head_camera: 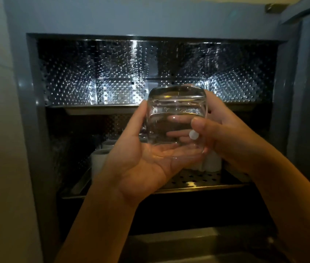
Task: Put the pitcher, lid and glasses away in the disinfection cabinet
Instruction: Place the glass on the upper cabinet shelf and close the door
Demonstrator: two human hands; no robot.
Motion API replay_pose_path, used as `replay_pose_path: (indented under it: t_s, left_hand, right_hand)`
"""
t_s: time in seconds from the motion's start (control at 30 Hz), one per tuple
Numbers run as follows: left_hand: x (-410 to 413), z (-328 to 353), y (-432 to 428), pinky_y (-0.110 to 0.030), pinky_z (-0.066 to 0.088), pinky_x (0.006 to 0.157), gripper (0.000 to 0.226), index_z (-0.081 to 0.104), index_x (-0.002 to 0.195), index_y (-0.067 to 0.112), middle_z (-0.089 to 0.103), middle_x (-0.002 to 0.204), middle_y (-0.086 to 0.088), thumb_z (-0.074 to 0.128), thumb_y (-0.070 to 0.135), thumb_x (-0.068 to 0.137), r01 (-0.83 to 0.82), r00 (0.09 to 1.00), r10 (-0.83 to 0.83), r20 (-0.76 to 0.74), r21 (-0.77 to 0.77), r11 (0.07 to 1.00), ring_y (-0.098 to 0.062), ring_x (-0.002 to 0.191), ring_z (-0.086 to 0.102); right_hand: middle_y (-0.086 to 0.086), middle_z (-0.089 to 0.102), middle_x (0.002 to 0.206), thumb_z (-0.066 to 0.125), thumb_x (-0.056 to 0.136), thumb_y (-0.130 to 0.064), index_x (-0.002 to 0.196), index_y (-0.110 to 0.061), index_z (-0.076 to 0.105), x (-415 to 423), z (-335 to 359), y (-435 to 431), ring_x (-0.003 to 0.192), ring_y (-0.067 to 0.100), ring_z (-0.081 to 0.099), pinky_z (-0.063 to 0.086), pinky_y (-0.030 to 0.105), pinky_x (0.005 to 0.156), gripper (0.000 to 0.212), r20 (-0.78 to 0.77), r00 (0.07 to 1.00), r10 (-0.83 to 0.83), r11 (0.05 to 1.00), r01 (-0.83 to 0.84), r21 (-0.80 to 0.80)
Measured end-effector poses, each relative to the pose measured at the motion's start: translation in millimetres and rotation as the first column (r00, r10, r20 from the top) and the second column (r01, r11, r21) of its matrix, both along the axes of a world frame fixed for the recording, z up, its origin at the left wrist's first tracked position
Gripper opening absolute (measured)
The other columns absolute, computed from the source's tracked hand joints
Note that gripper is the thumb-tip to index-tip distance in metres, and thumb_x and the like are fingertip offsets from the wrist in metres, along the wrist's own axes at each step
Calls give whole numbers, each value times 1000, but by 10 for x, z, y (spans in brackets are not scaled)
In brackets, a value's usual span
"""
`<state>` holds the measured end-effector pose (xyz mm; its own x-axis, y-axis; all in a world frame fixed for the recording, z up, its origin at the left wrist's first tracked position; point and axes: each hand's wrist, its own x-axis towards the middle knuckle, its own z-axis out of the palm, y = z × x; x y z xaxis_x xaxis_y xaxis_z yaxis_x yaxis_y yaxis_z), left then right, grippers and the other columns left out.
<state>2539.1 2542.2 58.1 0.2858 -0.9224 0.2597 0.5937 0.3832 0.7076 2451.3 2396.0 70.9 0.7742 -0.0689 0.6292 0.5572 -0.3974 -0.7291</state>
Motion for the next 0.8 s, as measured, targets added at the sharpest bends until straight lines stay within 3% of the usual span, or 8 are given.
replay_pose_path:
  t_s: [0.13,0.3,0.43,0.57,0.7,0.8]
  left_hand:
    - [-21,101,-98,-63,43,83,75,54,123,-5,55,120,-34,54,56,80,40,999,-41,25,33,999,-47,110,55]
    - [-94,205,-232,-61,50,64,74,55,118,-9,56,110,-40,58,53,78,48,999,-48,2,67,997,-52,94,61]
    - [-103,270,-367,-67,45,69,84,47,121,-13,52,113,-44,70,50,70,122,993,-121,-12,74,990,-56,100,55]
    - [-105,326,-506,-67,42,78,78,45,126,-9,52,117,-42,61,49,75,183,983,-184,15,39,982,-55,107,53]
    - [-103,374,-636,-60,50,74,73,45,127,-7,53,118,-39,55,51,84,209,976,-210,63,31,977,-54,108,53]
    - [-112,411,-717,-58,50,73,72,47,124,-8,54,116,-39,51,53,85,222,972,-223,74,22,975,-53,107,54]
  right_hand:
    - [6,66,116,69,62,-38,129,-23,43,-91,103,-43,101,29,65,52,50,85,73,-30,996,-89,996,89,-13]
    - [6,67,113,68,60,-37,123,-19,48,-224,194,-112,98,27,67,49,51,88,68,-33,987,-157,988,157,-1]
    - [8,68,110,69,58,-37,120,-16,50,-281,246,-188,96,26,68,53,45,85,69,6,976,-219,976,219,12]
    - [11,67,110,68,59,-37,117,-12,53,-264,281,-273,94,28,68,56,37,79,65,71,964,-258,965,253,68]
    - [15,66,112,68,60,-39,121,-7,52,-249,334,-386,101,36,64,50,52,88,71,96,946,-308,947,296,120]
    - [16,66,112,69,59,-39,121,-6,53,-260,378,-445,101,37,63,50,53,89,72,107,938,-331,939,316,131]
